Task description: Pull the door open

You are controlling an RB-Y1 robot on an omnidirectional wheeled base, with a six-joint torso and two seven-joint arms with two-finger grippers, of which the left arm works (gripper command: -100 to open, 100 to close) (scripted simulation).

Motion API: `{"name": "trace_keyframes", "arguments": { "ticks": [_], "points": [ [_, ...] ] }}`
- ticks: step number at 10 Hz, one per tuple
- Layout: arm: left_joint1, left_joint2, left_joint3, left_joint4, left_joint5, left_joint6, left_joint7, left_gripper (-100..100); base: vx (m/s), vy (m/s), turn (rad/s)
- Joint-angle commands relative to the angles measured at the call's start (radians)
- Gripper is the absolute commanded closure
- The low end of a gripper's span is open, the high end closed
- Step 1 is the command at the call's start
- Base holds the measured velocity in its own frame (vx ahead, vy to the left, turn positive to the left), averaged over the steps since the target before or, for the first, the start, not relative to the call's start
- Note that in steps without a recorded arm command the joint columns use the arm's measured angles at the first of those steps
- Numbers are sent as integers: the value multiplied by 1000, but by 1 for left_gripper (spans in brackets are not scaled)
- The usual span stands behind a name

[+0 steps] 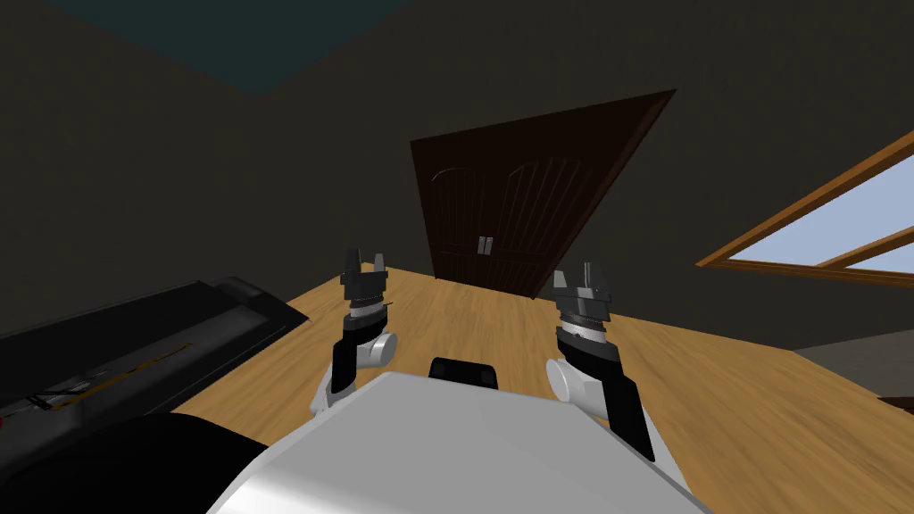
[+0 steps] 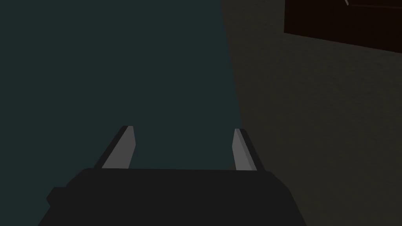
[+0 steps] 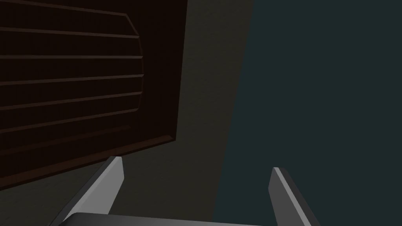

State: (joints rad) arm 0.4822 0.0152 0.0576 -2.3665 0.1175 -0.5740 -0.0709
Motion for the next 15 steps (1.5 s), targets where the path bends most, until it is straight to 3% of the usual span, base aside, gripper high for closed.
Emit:
{"name": "trace_keyframes", "arguments": {
  "ticks": [1, 15],
  "points": [
    [-14, 12, 2, 36, 1, 7, 6, -100, 39, -119, -38],
    [-124, 82, 21, 306, 6, 62, 51, -100, 116, -49, -59]
  ]
}}
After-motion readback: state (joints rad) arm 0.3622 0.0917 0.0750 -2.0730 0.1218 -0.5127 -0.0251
